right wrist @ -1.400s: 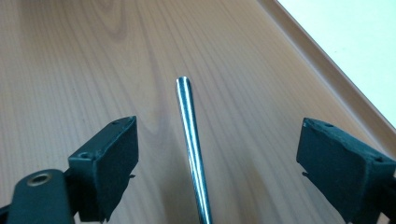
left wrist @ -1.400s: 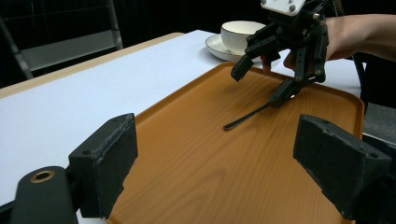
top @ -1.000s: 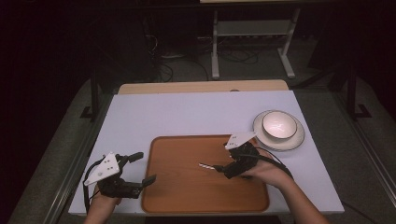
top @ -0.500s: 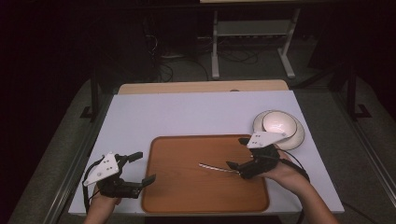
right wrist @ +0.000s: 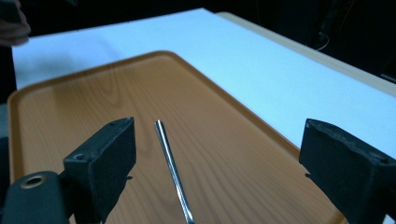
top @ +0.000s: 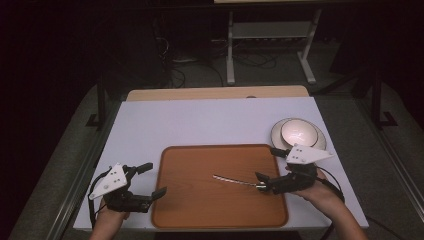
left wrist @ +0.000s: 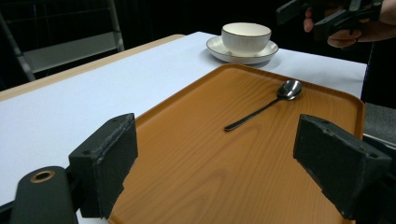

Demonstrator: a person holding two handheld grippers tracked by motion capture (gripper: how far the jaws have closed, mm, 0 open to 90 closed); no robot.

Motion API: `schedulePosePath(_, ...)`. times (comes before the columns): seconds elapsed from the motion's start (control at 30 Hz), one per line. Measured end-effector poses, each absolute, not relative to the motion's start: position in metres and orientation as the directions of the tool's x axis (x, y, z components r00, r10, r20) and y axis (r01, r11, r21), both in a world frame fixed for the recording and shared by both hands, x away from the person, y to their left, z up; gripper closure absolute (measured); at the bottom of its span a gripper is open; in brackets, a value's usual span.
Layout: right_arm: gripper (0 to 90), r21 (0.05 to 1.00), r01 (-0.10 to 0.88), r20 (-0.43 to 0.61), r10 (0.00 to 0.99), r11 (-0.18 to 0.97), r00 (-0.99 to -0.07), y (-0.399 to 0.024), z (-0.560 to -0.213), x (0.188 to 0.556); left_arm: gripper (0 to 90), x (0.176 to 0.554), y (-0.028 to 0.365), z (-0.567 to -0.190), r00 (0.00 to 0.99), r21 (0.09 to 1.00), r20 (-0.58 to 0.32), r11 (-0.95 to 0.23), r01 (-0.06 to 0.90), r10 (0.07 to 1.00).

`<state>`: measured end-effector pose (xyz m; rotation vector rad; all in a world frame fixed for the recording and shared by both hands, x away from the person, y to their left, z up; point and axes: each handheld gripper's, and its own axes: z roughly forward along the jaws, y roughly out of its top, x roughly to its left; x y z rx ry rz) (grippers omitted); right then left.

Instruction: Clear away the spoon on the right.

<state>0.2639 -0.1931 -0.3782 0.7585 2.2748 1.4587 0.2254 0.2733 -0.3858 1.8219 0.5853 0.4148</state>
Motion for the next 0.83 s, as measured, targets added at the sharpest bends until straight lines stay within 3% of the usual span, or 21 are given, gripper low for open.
schedulePosePath(0.5,7.6,0.950,0.233,0.058,0.621,0.205,-0.782,-0.229,-0.381,0.244,13.6,0.224,0.273,-0.385,0.821,0.949,0.010,-0.264,0.172,0.571)
schedulePosePath(0.83,7.3,0.955,0.220,0.055,0.608,0.201,-0.792,-0.231,-0.384,0.244,13.6,0.225,0.273,-0.386,0.821,0.950,0.005,-0.258,0.174,0.572)
